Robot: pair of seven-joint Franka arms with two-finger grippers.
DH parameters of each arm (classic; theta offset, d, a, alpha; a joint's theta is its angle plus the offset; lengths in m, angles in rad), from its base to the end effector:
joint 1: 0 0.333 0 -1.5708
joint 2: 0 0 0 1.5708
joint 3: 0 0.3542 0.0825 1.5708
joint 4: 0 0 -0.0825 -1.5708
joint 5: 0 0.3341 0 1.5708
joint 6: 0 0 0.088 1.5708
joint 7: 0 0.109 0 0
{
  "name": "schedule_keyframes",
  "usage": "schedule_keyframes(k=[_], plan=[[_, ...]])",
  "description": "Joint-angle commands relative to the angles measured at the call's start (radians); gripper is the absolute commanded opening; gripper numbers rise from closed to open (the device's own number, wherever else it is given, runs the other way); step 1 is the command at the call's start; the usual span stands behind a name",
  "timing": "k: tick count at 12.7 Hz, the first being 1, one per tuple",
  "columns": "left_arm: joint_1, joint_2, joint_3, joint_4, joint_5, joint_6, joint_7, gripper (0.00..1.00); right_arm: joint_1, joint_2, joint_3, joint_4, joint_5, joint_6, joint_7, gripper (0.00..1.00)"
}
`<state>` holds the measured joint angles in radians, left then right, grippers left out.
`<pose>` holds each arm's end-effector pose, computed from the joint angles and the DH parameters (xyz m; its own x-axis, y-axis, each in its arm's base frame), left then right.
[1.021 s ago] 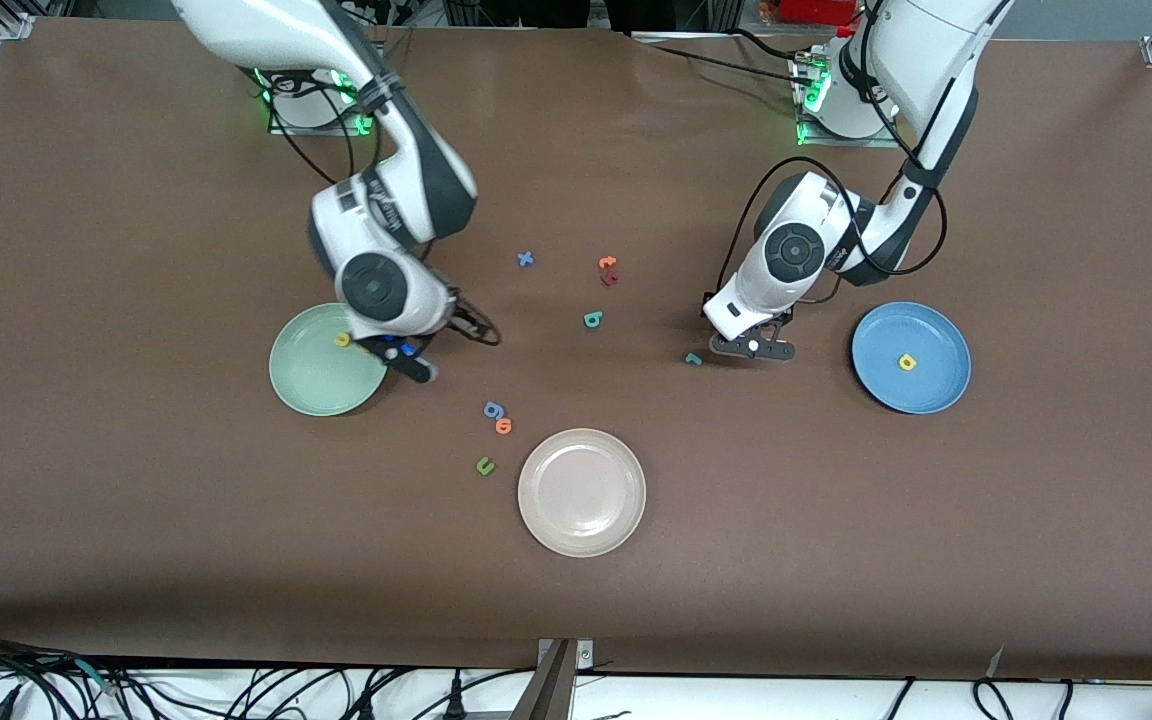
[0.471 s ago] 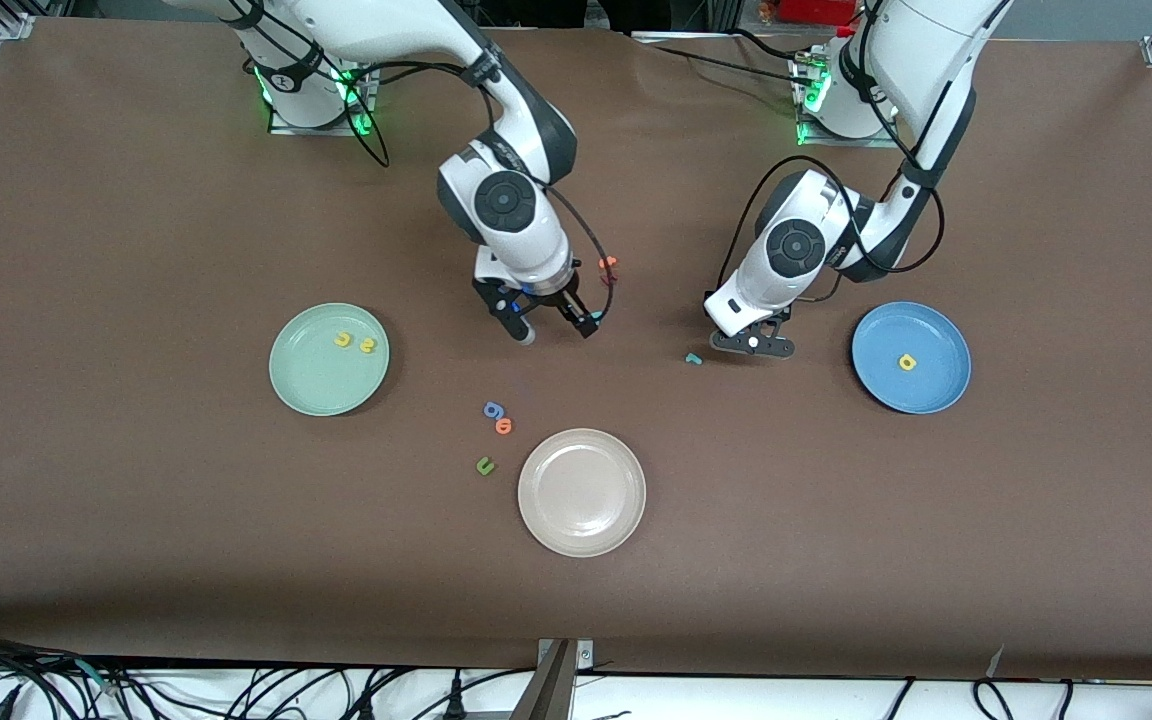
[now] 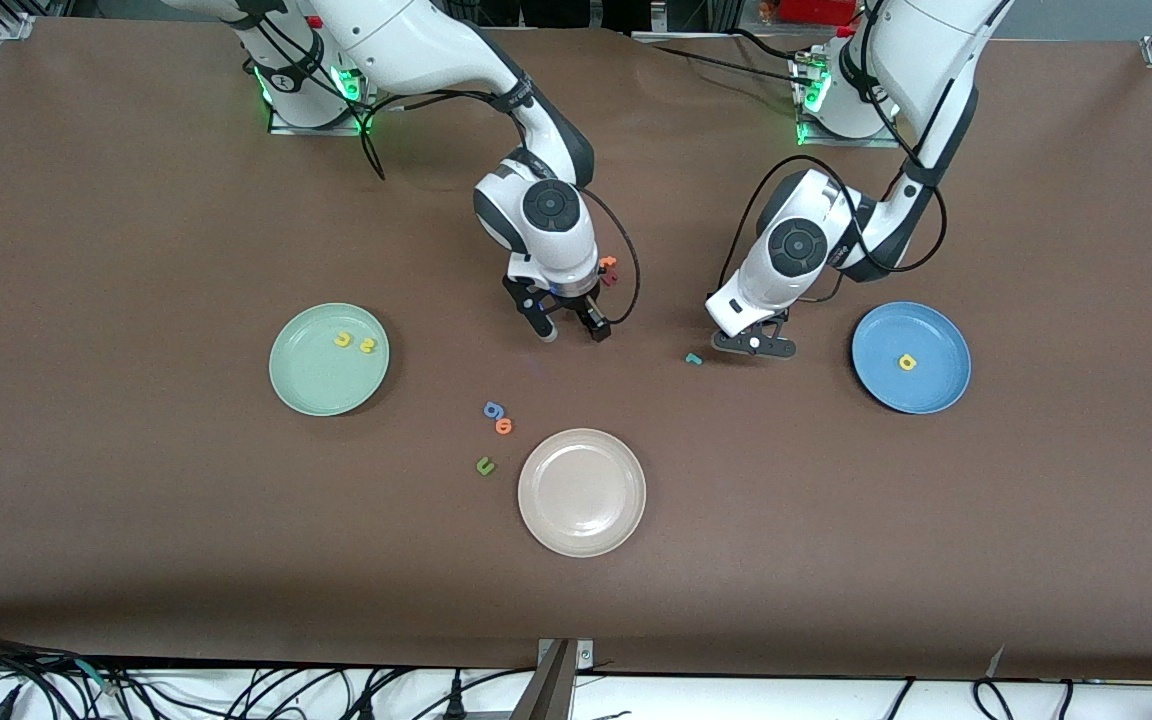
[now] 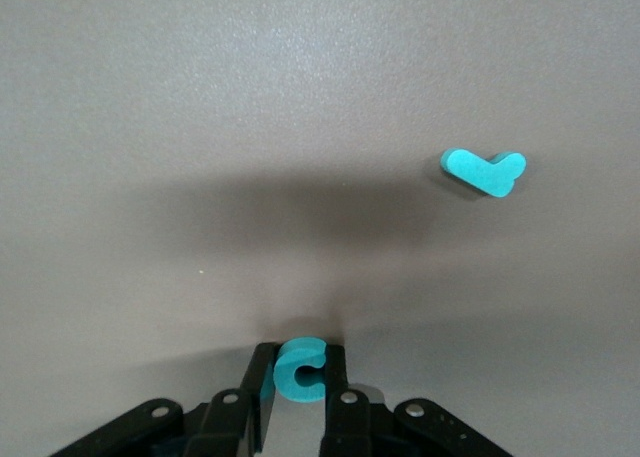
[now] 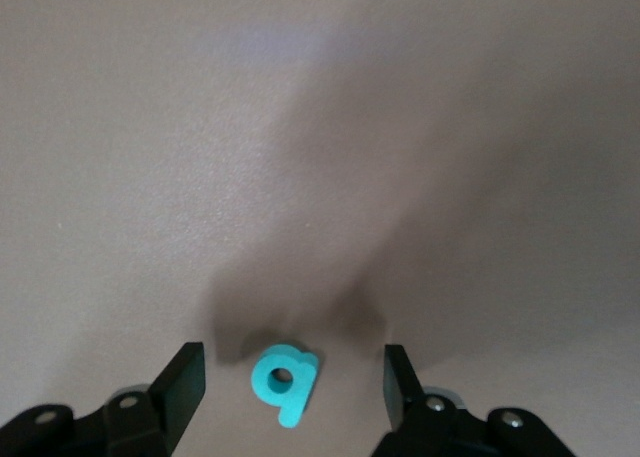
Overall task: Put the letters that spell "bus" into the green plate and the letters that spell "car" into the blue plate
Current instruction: 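Grasp the cyan c with the left gripper while the right gripper grasps cyan 9, then drop the c in the blue plate while the right gripper drops 9 on green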
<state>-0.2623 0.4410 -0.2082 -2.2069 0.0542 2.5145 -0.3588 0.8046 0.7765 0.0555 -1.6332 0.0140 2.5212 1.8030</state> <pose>0.4737 -0.2383 0.2480 0.9805 -0.1429 -0.1350 -0.1421 -0.9897 0.0157 0.4566 0.5192 0.2365 0.5652 -0.8218 -0.0726 -0.8240 -0.5581 -0.0974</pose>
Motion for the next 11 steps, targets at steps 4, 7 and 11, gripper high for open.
schedule_keyframes(k=[4, 7, 11], plan=[[0.11, -0.088, 0.007, 0.003, -0.01, -0.061, 0.206, 0.14, 0.018, 0.047, -0.008, 0.056, -0.023, -0.001, 0.03, 0.61], [0.21, -0.111, 0.013, 0.009, -0.011, -0.098, 0.375, 0.15, 0.018, 0.047, -0.008, 0.056, -0.023, -0.002, 0.026, 0.31], [0.281, -0.105, 0.1, 0.009, -0.011, -0.098, 0.621, 0.16, 0.008, 0.005, -0.014, 0.058, -0.034, -0.069, -0.002, 0.23]])
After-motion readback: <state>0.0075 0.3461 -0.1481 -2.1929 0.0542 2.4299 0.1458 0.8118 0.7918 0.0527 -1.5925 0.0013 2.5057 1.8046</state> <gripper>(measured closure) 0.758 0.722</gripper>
